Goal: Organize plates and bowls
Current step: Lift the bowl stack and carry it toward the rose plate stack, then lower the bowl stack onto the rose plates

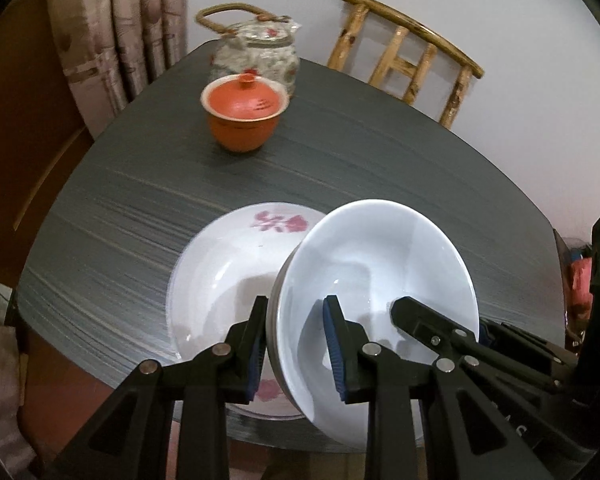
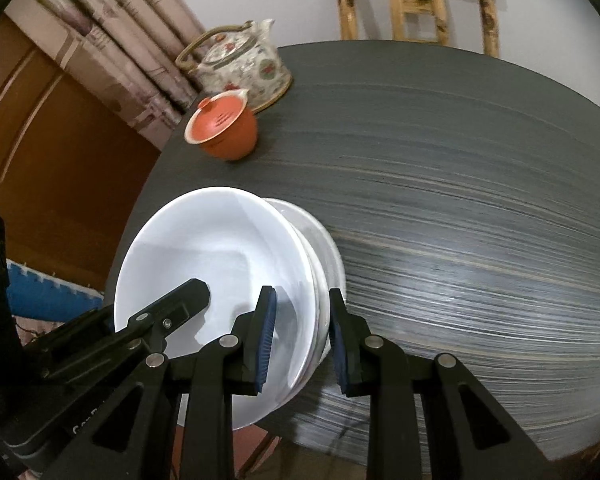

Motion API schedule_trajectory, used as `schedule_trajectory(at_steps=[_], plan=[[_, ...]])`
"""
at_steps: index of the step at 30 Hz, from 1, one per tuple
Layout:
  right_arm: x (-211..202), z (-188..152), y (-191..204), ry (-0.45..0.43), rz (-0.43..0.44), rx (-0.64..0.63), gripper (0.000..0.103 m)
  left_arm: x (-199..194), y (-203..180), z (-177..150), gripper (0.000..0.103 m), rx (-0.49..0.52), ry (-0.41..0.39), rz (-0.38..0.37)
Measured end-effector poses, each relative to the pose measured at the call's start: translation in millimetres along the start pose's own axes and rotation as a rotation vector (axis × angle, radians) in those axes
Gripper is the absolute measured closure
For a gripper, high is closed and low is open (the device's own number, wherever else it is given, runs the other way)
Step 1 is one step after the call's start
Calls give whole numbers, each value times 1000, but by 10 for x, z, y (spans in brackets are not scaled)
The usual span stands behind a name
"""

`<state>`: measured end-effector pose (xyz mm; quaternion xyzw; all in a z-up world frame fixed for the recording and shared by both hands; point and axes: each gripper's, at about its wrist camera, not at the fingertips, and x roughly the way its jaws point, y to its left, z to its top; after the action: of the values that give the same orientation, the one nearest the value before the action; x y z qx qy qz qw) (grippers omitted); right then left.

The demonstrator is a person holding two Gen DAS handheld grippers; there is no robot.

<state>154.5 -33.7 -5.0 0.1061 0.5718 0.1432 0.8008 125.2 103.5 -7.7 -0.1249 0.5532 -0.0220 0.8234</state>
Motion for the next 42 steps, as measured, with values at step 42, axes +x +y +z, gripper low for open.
schedule_trajectory(at_steps=[42], plan=[[394,-67,211,4,-5,-1,79,304,406,13,76,27,1,-17]])
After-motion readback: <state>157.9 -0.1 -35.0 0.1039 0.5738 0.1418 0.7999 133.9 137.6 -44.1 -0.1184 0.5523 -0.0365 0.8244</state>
